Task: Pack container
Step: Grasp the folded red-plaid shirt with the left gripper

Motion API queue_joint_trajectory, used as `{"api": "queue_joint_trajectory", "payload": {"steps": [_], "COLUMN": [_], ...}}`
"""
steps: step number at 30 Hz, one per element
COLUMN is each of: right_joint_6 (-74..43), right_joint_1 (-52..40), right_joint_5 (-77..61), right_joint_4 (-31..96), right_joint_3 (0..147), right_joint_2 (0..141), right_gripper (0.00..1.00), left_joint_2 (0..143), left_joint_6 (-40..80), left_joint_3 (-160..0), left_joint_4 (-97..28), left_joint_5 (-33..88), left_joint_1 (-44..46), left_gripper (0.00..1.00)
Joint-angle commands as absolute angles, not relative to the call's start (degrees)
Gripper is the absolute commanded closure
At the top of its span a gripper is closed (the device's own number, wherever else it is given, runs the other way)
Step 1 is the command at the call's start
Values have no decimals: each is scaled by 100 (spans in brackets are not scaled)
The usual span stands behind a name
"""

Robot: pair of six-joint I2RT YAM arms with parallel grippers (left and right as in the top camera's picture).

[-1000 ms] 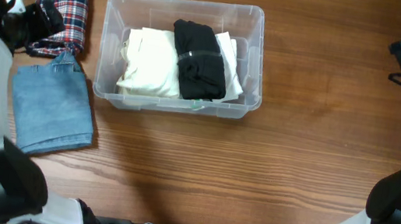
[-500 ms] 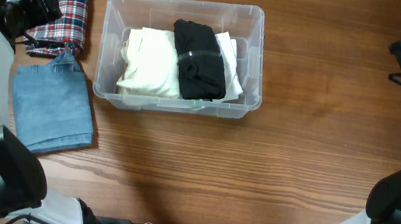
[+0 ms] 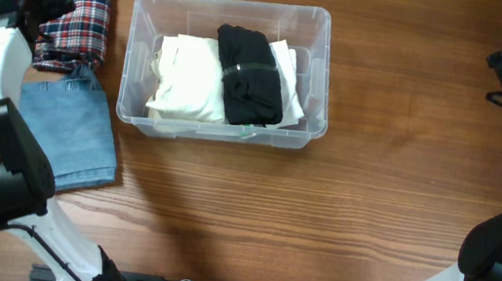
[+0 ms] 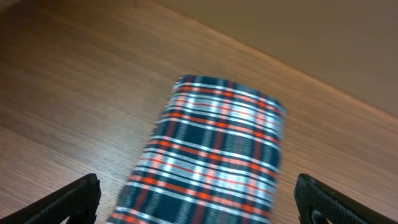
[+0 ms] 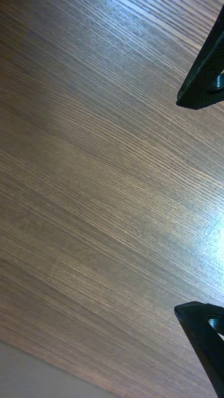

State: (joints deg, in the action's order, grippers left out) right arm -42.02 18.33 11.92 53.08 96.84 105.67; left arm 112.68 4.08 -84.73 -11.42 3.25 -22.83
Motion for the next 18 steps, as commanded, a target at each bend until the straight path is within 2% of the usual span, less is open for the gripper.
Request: {"api": "queue_joint_trajectory", "payload": {"steps": [1,4,13,18], "right_joint_6": [-4252,-4252,-4254,-4254], "right_joint_1": [1809,1809,1809,1809], "right_joint_5": [1146,1149,1146,1149], "right_joint_4": [5288,5288,5288,5288], "right_joint_3": [9660,9660,9660,9660], "right_joint_2": [10656,10656,10656,10656], "right_gripper": [0,0,0,0], "left_joint_2": [11640,11848,12261,12261], "left_joint_6": [318,320,322,325], "left_joint_3": [-8552,-8552,-8552,-8549], "left_joint_4": [-1092,-1096,-1227,-1632], "left_joint_5": [281,668,801,1909], "left_joint_1": [-2504,-2628,-2749,-2749], "left_gripper": [0,0,0,0]}}
